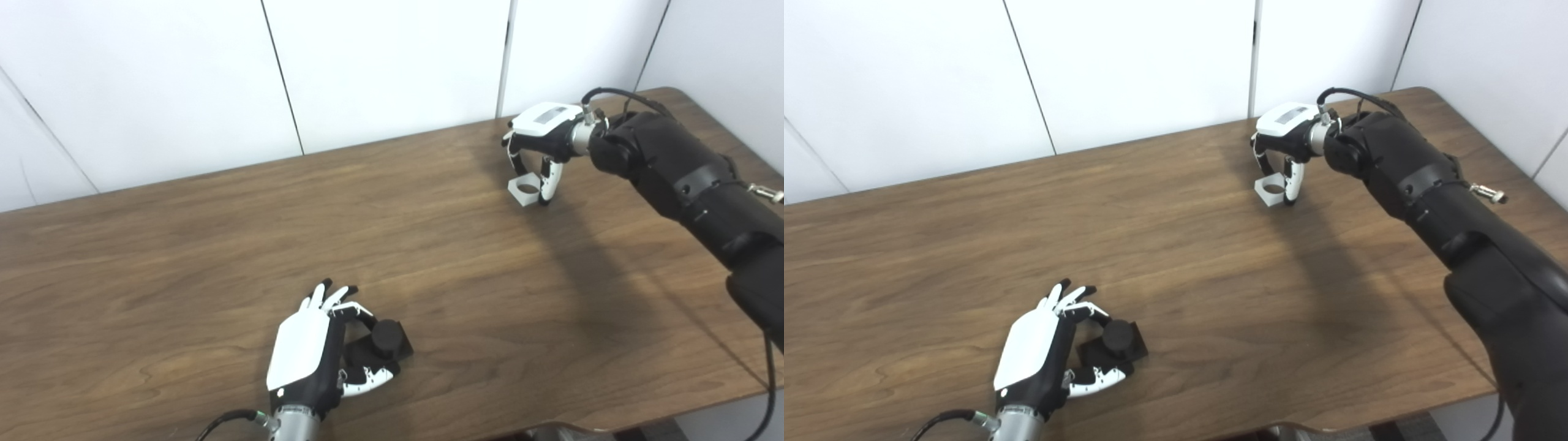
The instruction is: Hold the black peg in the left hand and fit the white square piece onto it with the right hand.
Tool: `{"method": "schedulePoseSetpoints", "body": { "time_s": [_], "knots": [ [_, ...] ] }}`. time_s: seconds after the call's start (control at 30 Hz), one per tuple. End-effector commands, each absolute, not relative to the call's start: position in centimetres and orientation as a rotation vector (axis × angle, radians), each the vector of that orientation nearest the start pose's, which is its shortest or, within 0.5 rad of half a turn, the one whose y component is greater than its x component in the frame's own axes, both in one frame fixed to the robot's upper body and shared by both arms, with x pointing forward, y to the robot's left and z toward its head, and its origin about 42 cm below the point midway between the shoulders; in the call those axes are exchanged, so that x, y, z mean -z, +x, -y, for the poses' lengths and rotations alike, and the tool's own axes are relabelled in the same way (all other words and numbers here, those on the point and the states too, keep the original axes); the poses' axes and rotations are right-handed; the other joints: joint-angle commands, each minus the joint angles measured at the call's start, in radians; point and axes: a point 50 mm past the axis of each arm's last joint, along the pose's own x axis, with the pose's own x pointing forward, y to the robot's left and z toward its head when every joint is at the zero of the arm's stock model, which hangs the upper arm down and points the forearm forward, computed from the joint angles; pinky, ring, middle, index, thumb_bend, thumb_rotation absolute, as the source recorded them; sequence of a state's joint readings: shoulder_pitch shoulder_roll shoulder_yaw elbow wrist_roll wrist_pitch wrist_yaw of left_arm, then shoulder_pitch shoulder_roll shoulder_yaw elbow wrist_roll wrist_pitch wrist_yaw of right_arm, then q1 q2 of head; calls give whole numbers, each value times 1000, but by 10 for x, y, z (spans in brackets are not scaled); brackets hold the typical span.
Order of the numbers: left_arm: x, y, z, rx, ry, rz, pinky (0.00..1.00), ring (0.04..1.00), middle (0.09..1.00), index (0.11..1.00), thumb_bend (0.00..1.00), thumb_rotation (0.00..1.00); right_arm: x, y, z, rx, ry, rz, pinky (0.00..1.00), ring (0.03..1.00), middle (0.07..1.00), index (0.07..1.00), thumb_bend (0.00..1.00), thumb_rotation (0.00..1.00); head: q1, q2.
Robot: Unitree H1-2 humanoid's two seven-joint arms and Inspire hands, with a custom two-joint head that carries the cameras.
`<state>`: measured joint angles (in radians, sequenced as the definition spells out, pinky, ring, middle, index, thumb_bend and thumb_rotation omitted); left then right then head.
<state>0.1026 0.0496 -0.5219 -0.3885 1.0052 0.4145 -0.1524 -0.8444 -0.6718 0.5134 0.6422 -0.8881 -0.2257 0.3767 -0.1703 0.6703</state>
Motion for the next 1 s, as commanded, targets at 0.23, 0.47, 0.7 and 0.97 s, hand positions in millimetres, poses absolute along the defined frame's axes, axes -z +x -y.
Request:
{"method": "schedulePoseSetpoints", "body": {
  "time_s": [0.23, 0.47, 0.7, 0.97],
  "knots": [
    [-133, 213, -107, 292, 968, -49, 990, 1000, 893, 489, 514, 81, -288, 512, 350, -471, -1842, 9, 1000, 1000, 897, 490, 524, 155, 13, 8],
    [-132, 214, -107, 286, 966, -43, 989, 1000, 887, 489, 515, 80, -296, 509, 346, -454, -1825, 52, 1000, 1000, 884, 490, 525, 154, 34, 20],
    [-134, 214, -104, 291, 963, -59, 1000, 1000, 893, 489, 515, 80, -310, 498, 341, -442, -1800, 137, 1000, 1000, 877, 489, 525, 153, 72, 34],
    [-133, 214, -102, 294, 959, -49, 1000, 1000, 890, 488, 515, 80, -323, 482, 326, -450, -1798, 222, 1000, 1000, 877, 489, 525, 152, 103, 53]
  ]
}}
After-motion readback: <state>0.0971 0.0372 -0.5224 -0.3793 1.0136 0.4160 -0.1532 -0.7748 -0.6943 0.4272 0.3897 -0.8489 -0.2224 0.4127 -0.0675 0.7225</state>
